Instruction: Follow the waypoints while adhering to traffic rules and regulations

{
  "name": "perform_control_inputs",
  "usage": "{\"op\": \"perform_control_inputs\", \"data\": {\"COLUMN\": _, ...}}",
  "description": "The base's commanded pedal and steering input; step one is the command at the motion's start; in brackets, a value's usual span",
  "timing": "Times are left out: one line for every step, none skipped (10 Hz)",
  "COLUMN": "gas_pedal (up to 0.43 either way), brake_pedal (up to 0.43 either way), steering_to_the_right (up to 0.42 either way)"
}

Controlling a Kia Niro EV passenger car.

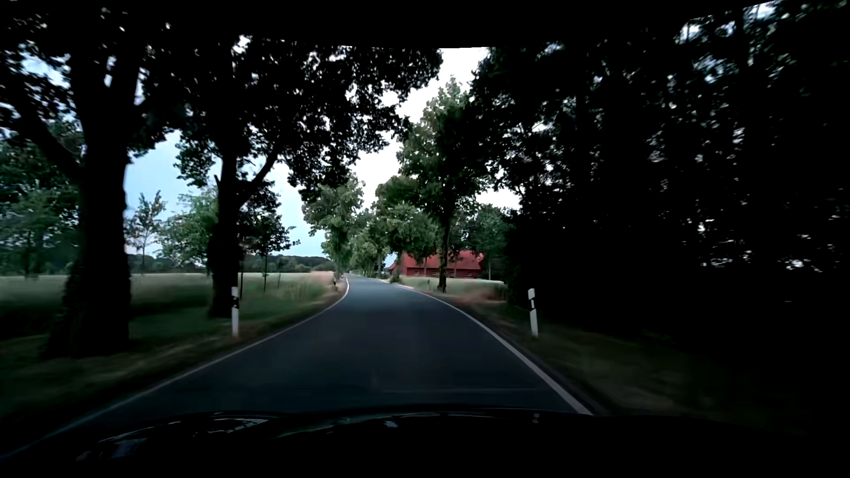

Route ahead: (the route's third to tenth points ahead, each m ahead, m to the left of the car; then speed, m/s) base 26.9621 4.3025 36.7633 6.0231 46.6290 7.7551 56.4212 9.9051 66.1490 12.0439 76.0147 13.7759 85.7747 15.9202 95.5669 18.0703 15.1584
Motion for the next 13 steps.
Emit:
{"op": "perform_control_inputs", "data": {"gas_pedal": 0.287, "brake_pedal": 0.0, "steering_to_the_right": -0.034}}
{"op": "perform_control_inputs", "data": {"gas_pedal": 0.287, "brake_pedal": 0.0, "steering_to_the_right": -0.036}}
{"op": "perform_control_inputs", "data": {"gas_pedal": 0.287, "brake_pedal": 0.0, "steering_to_the_right": -0.037}}
{"op": "perform_control_inputs", "data": {"gas_pedal": 0.287, "brake_pedal": 0.0, "steering_to_the_right": -0.035}}
{"op": "perform_control_inputs", "data": {"gas_pedal": 0.287, "brake_pedal": 0.0, "steering_to_the_right": -0.034}}
{"op": "perform_control_inputs", "data": {"gas_pedal": 0.28, "brake_pedal": 0.0, "steering_to_the_right": -0.033}}
{"op": "perform_control_inputs", "data": {"gas_pedal": 0.28, "brake_pedal": 0.0, "steering_to_the_right": -0.033}}
{"op": "perform_control_inputs", "data": {"gas_pedal": 0.28, "brake_pedal": 0.0, "steering_to_the_right": -0.034}}
{"op": "perform_control_inputs", "data": {"gas_pedal": 0.28, "brake_pedal": 0.0, "steering_to_the_right": -0.034}}
{"op": "perform_control_inputs", "data": {"gas_pedal": 0.28, "brake_pedal": 0.0, "steering_to_the_right": -0.034}}
{"op": "perform_control_inputs", "data": {"gas_pedal": 0.28, "brake_pedal": 0.0, "steering_to_the_right": -0.034}}
{"op": "perform_control_inputs", "data": {"gas_pedal": 0.28, "brake_pedal": 0.0, "steering_to_the_right": -0.035}}
{"op": "perform_control_inputs", "data": {"gas_pedal": 0.28, "brake_pedal": 0.0, "steering_to_the_right": -0.034}}
